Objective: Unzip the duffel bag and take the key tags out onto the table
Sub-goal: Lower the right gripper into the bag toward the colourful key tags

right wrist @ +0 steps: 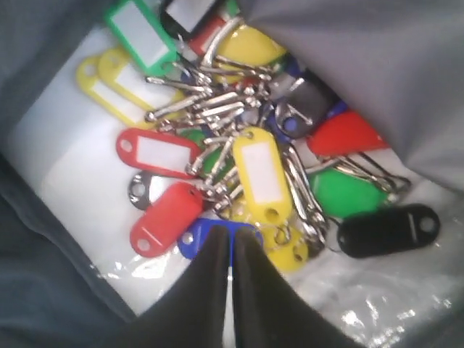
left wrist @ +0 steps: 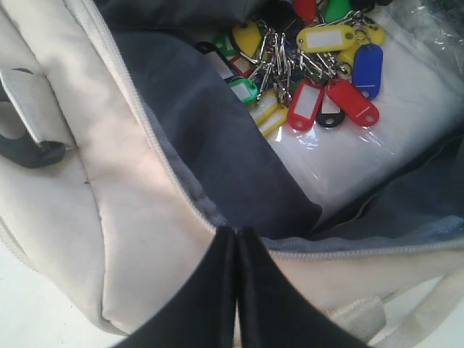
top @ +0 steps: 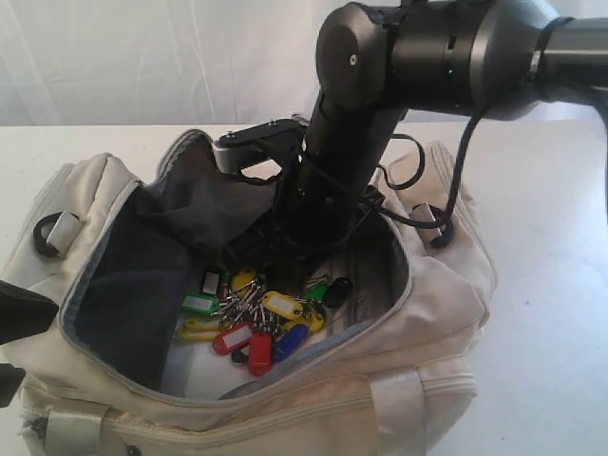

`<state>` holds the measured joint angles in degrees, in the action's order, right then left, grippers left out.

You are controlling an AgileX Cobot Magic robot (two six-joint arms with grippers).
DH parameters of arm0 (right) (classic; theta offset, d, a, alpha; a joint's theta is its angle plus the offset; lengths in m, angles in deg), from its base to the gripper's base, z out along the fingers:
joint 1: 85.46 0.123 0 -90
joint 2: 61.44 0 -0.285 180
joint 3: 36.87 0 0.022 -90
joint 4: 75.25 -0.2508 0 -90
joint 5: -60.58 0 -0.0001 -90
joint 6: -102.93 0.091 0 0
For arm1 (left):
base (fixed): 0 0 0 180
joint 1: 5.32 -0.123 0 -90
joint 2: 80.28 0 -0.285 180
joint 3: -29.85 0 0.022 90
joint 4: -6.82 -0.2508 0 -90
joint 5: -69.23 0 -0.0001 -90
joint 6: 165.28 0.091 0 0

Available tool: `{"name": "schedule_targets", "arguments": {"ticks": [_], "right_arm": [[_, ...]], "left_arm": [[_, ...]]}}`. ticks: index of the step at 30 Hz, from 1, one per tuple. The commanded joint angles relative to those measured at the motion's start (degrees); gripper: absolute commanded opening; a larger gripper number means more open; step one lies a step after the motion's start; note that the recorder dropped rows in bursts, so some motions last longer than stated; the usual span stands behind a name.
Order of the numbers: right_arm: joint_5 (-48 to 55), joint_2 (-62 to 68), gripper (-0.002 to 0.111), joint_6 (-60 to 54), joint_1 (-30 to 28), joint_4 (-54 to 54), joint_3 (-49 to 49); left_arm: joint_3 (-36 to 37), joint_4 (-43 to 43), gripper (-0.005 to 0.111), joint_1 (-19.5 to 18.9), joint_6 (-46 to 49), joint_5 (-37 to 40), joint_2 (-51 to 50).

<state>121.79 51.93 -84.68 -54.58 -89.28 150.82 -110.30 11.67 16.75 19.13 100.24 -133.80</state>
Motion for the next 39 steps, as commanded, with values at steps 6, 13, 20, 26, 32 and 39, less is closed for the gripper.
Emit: {"name": "schedule_targets", "arguments": {"ticks": [6,13,20,26,32,39], "right_arm": [[-11.00,4.23,0.059,-8.36,3.09,-6.50,0.31],[-12.63,9.17,0.070,-5.06,4.01,3.24,0.31],[-11.76,14.62,0.067,-2.22,4.01,4.93,0.31],[0.62,16.05,0.006,-2.67,4.01,4.82,1.89],[4.77,11.02,0.000,-3.06,4.01,4.97,7.02],[3.57,2.92,0.000,-3.06,4.01,4.97,9.98]], "left_arm": [[-0.16,0.83,0.000,-0.14,0.02,0.04,0.40],[-0.16,0.84,0.000,-0.14,0.02,-0.06,0.40],[-0.16,1.07,0.000,-0.14,0.02,-0.06,0.40],[-0.16,1.08,0.000,-0.14,0.02,-0.17,0.40],[-0.16,1.08,0.000,-0.14,0.02,-0.17,0.40],[-0.16,1.08,0.000,-0.14,0.02,-0.07,0.40]]}}
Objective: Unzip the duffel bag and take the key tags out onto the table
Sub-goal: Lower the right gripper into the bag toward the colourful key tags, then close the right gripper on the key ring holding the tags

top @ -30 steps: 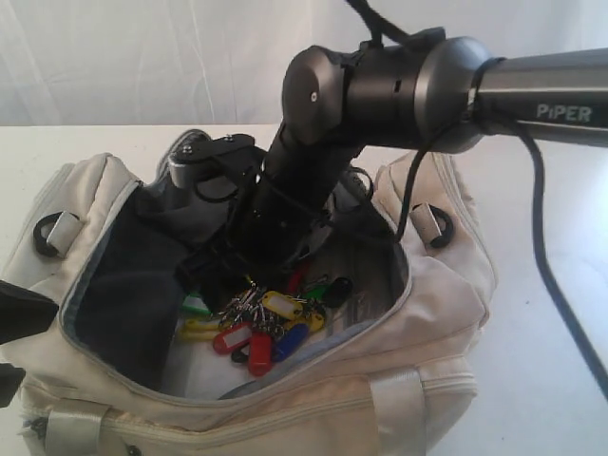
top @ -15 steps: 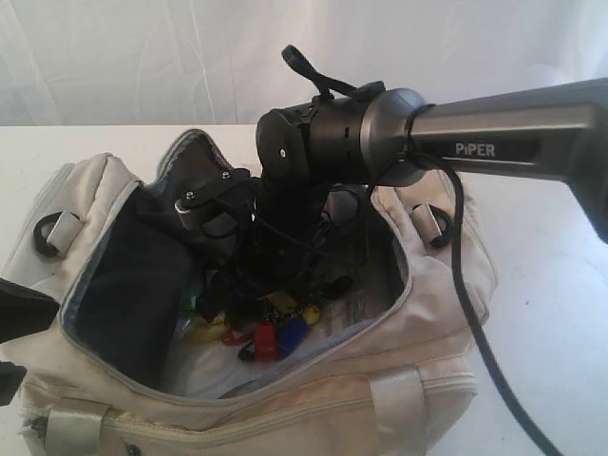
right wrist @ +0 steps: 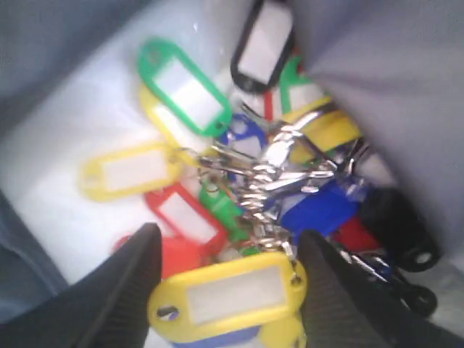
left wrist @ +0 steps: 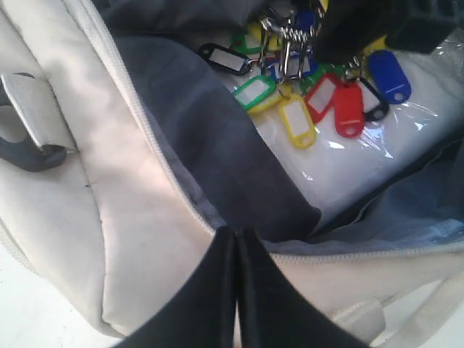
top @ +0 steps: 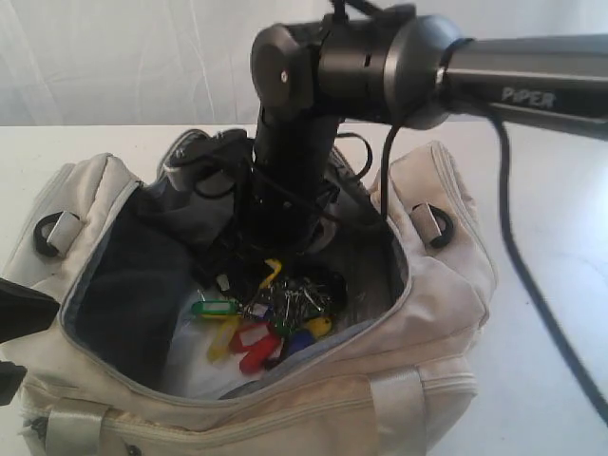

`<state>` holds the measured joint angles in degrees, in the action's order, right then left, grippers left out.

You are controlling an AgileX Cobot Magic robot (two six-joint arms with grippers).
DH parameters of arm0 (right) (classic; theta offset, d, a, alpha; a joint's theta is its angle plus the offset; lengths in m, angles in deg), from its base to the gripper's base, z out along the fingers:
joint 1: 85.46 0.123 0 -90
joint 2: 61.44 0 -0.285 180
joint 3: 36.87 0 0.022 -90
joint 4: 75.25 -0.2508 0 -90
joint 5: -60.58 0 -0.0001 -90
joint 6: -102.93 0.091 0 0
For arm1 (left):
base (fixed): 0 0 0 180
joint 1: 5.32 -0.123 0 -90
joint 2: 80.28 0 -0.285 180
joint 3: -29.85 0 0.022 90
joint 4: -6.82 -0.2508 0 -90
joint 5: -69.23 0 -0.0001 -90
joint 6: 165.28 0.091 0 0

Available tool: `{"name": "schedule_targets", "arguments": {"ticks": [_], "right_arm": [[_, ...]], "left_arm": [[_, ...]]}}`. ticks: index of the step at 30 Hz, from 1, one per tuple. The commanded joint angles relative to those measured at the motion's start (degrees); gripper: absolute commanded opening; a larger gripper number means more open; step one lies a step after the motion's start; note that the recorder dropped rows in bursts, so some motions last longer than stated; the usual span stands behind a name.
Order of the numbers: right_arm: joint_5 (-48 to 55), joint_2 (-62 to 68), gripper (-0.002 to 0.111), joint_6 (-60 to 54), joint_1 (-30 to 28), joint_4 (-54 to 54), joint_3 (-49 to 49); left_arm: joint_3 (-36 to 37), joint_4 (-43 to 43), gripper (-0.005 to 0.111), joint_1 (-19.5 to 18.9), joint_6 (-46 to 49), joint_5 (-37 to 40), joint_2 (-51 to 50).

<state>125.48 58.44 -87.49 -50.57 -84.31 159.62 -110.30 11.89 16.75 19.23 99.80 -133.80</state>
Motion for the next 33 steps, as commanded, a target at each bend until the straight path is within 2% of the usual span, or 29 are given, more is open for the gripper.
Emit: {"name": "schedule_targets", "arguments": {"ticks": [1,13,27,29,33], "right_arm": [[-0.37,-4.16,0.000,-0.24,0.00,0.00,1.19],[-1.13,-5.70,0.000,-0.24,0.00,0.01,0.84],[0.38,3.80,0.000,-1.63,0.00,8.15,0.84],[-1.63,4.14,0.003,-1.77,0.00,8.15,0.84],[-5.57,4.14,0.022,-1.77,0.00,8.15,0.84]], "left_arm": [[-0.16,0.86,0.000,-0.14,-0.08,0.37,0.40],[-0.16,0.86,0.000,-0.14,-0.08,0.48,0.40],[-0.16,0.86,0.000,-0.14,-0.08,0.60,0.40],[-0.16,0.86,0.000,-0.14,-0.08,0.60,0.40],[-0.16,0.86,0.000,-0.14,-0.08,0.60,0.40]]}}
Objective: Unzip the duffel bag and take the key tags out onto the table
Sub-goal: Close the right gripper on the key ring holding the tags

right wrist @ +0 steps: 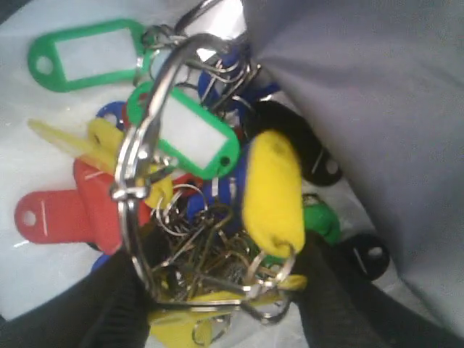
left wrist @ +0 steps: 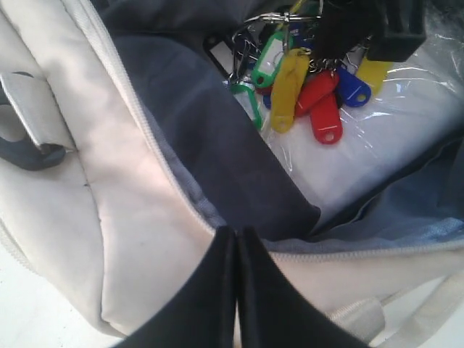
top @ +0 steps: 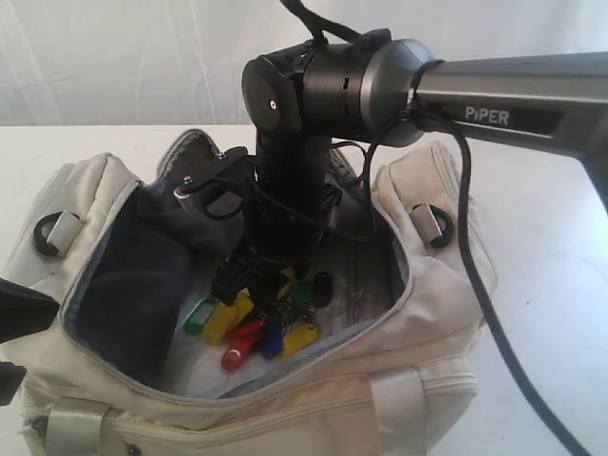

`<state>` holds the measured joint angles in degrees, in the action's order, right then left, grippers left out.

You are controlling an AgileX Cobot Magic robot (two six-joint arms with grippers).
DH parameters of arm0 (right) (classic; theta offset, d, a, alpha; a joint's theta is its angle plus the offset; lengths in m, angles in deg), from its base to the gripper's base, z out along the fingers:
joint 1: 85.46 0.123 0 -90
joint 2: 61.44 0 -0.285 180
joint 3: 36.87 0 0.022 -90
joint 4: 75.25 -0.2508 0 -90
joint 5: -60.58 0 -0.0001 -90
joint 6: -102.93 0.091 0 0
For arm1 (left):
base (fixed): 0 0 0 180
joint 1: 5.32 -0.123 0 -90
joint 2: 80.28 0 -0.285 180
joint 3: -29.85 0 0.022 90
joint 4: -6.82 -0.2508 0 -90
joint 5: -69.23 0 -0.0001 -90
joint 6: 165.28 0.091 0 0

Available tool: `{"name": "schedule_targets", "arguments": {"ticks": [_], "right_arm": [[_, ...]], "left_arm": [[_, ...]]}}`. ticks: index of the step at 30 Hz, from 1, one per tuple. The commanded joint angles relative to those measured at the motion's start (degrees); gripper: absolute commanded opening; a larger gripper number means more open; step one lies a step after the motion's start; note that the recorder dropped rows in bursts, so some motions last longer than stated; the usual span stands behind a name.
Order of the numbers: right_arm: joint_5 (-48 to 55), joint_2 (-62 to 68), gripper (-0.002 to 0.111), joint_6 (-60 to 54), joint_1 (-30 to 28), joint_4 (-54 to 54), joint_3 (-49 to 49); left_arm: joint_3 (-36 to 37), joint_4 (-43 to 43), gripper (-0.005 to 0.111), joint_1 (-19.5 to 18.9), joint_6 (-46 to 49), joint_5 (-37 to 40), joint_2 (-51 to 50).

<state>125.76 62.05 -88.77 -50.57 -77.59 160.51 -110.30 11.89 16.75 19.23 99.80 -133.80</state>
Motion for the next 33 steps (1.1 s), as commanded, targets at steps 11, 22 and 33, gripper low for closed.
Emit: {"name": "schedule_targets", "arguments": {"ticks": [11,22,33], "right_arm": [[-17.07,2.40,0.047,-1.56,0.00,-2.84,-0.05],[-17.57,3.01,0.074,-6.71,0.65,-8.58,-0.05],[-16.38,4.38,0.031,-6.08,1.05,-5.60,0.07]], "left_arm": [[-0.16,0.86,0.000,-0.14,-0.08,0.60,0.40],[-0.16,0.98,0.000,-0.14,-0.08,0.60,0.40],[-0.16,0.98,0.000,-0.14,-0.08,0.60,0.40]]}}
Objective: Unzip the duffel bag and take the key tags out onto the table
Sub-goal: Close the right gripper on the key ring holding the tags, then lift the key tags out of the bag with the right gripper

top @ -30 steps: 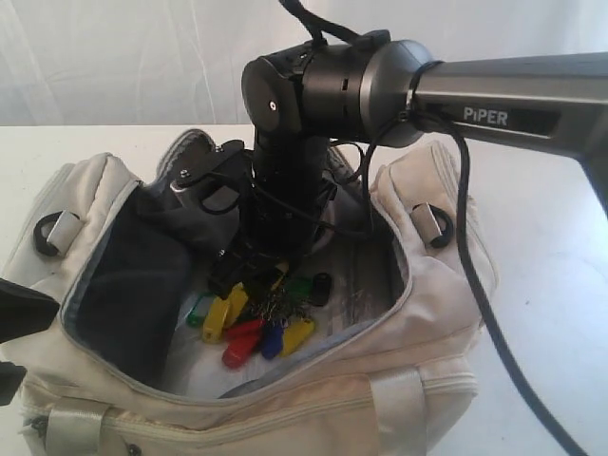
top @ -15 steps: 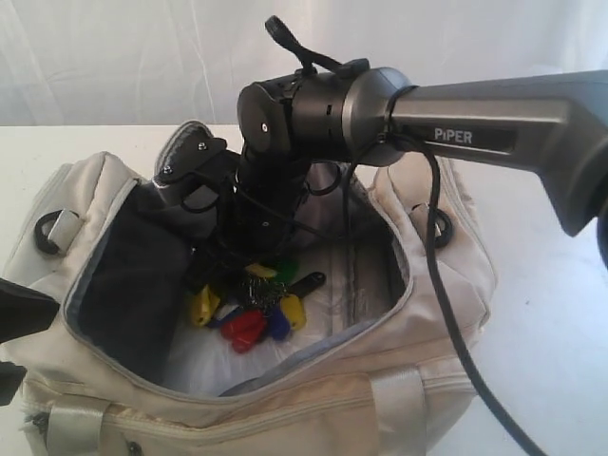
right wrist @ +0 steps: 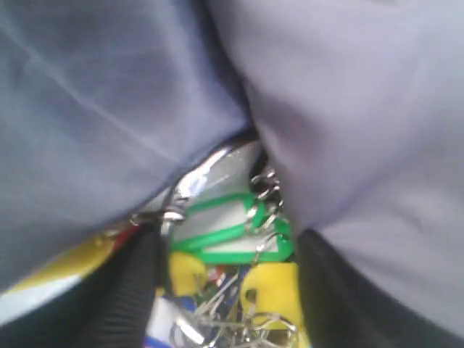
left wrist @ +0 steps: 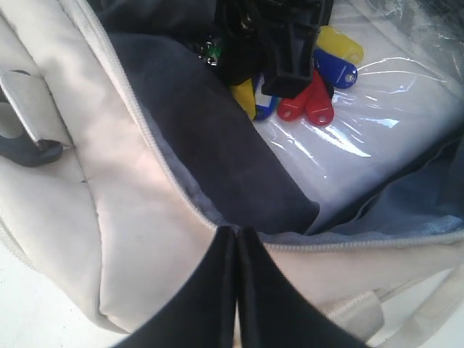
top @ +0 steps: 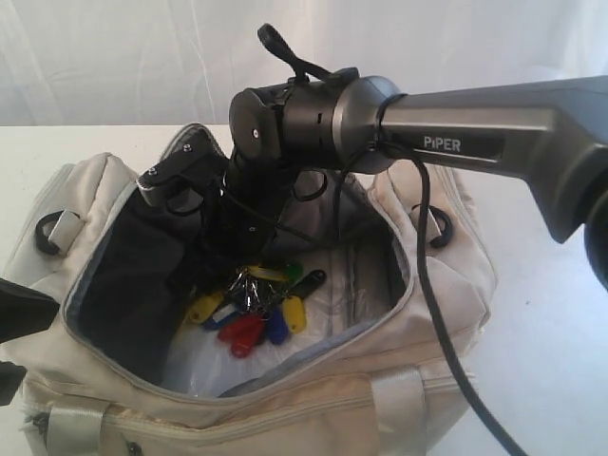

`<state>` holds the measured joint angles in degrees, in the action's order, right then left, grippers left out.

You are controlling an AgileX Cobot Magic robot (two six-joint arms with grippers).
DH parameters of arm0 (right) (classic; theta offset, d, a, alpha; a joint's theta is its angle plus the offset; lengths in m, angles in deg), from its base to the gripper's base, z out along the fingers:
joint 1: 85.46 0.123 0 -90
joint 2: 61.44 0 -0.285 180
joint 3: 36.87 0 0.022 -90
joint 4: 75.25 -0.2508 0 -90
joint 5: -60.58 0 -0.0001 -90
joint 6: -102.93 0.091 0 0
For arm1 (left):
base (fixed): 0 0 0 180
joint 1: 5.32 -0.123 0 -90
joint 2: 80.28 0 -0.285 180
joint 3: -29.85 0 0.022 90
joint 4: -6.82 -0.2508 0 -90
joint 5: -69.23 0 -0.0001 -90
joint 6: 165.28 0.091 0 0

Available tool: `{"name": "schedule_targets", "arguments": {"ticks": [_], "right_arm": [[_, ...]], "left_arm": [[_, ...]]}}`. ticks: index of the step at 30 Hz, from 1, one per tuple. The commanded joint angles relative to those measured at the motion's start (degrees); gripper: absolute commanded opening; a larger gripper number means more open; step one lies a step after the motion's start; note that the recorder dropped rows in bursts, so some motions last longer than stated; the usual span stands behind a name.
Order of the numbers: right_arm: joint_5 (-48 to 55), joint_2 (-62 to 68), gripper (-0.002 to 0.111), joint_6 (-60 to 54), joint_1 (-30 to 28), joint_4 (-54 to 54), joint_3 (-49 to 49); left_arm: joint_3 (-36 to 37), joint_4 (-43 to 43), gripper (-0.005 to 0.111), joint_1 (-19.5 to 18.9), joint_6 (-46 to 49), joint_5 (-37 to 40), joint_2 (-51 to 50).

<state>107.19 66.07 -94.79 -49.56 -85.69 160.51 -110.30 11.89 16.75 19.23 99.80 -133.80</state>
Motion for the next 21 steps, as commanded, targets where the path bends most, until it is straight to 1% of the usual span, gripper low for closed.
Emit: {"name": "schedule_targets", "arguments": {"ticks": [1,2,3,7,16,21], "right_arm": [[2.83,0.35,0.023,-0.06,0.04,3.07,0.07],[3.94,0.11,0.007,0.19,0.04,3.64,0.07],[4.35,-0.12,0.000,0.30,0.04,3.77,0.07],[4.34,-4.22,0.000,0.40,0.04,3.12,0.07],[4.55,-18.35,0.000,0.56,0.04,3.63,0.07],[8.43,-23.21,0.000,5.09,0.04,9.56,0.07]], "left_arm": [[-0.16,1.00,0.000,-0.14,0.02,0.60,0.40],[-0.16,1.00,0.000,-0.14,0.02,0.60,0.40],[-0.16,1.00,0.000,-0.14,0.02,0.60,0.40],[-0.16,1.00,0.000,-0.14,0.02,0.60,0.40],[-0.16,1.00,0.000,-0.14,0.02,0.60,0.40],[-0.16,1.00,0.000,-0.14,0.14,0.60,0.40]]}}
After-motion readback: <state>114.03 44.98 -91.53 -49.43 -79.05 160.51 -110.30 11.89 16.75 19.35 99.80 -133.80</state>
